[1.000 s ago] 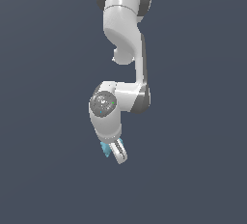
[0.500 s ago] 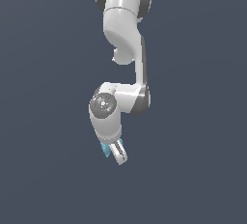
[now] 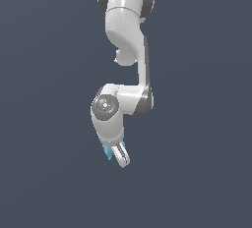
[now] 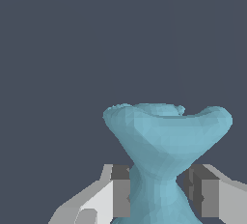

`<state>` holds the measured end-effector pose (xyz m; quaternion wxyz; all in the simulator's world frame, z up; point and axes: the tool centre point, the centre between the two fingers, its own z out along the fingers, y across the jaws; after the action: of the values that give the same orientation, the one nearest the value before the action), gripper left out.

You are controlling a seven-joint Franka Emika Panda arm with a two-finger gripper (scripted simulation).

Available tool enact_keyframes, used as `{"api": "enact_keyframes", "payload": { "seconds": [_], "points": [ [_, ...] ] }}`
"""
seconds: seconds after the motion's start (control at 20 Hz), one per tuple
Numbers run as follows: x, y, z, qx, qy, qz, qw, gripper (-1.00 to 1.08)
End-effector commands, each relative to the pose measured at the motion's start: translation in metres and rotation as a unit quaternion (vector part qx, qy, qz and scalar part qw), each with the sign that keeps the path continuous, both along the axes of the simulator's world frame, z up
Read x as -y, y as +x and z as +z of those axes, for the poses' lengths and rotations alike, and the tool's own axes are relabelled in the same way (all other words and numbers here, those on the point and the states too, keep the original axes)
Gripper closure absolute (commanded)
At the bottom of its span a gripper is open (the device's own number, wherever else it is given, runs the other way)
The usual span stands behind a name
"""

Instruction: Pick up the object and move it to a goal position.

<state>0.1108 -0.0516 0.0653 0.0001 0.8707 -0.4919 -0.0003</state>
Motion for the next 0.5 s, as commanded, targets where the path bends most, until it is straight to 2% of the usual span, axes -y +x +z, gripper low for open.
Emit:
{"api": "enact_keyframes", "payload": {
  "seconds": [0.0, 0.45],
  "points": [
    [0.0, -0.001, 0.002, 0.0, 0.0, 0.0, 1.0, 1.08],
    [0.003, -0.017, 0.024, 0.0, 0.0, 0.0, 1.0, 1.08]
  ]
}}
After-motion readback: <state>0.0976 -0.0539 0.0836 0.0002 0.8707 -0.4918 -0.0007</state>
